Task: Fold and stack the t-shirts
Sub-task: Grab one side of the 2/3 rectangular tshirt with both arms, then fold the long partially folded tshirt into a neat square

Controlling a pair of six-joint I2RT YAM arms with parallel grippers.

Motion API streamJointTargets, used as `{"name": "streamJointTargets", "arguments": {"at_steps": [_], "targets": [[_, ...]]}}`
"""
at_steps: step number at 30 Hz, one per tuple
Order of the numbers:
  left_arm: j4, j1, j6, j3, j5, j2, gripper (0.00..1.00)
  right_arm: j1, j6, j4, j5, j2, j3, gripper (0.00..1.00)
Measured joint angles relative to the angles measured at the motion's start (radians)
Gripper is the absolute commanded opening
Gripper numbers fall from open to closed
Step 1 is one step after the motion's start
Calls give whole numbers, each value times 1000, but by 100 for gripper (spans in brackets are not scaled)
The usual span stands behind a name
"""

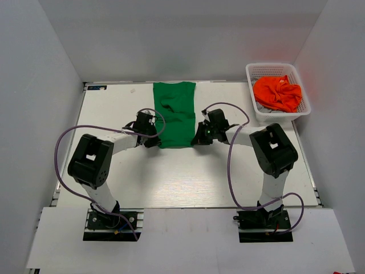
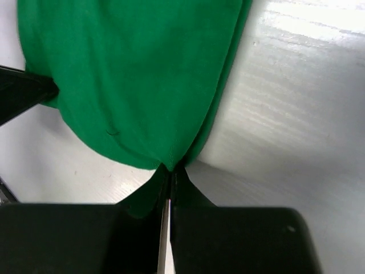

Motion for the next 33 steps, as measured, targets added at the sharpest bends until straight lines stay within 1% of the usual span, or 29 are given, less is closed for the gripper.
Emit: {"name": "streamJointTargets", "arguments": {"at_steps": [3,7,12,17,21,23,26,29,33], "targets": [[-43,-6,2,-24,24,-37,0,6,-8,-23,2,-51,-33,0],[-158,-44,4,-97,93,-171,0,29,-19,-128,-2,-224,-117,0],[-298,-96,11,-153,216,-408,0,56,-36,-319,-27,-481,-186,0],[-416,-121,18,-148,365,-604,0,61,-80,-548,-66,-698,-172,0],[-471,-136,10,-130,442,-731,0,62,-103,-633,-115,-782,-136,0],[-489,-138,7,-115,462,-783,0,61,-108,-654,-139,-805,-128,0],[-502,-138,3,-97,465,-821,0,61,-113,-666,-154,-818,-122,0],[-501,-138,3,-84,432,-821,0,58,-112,-657,-153,-820,-122,0],[-476,-137,-6,-63,337,-807,0,40,-104,-631,-141,-805,-105,0]]}}
